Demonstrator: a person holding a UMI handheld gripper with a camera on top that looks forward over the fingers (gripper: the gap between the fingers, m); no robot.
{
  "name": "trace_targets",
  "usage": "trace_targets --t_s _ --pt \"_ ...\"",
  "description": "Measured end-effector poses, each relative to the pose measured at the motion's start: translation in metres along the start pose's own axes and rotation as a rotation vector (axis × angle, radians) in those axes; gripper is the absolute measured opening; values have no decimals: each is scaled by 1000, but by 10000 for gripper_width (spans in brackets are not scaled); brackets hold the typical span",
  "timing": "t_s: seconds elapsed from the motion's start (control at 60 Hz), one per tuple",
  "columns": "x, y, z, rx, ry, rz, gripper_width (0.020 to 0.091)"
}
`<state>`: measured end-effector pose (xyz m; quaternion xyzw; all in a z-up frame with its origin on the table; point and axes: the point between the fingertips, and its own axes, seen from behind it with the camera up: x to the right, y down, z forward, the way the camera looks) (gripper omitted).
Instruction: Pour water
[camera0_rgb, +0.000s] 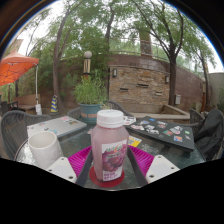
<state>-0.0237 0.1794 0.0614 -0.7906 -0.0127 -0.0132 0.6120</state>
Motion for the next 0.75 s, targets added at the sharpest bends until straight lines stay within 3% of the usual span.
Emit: trace_targets --t_s 0.15,0.3,0.517,0.75 --pt "6 10 -10 -36 2 14 822" --pt "9 11 -50 -48 2 -24 822" --pt "20 -5 -139 -4 41 -60 823" --pt "-1 -7 -227 30 -6 -39 821"
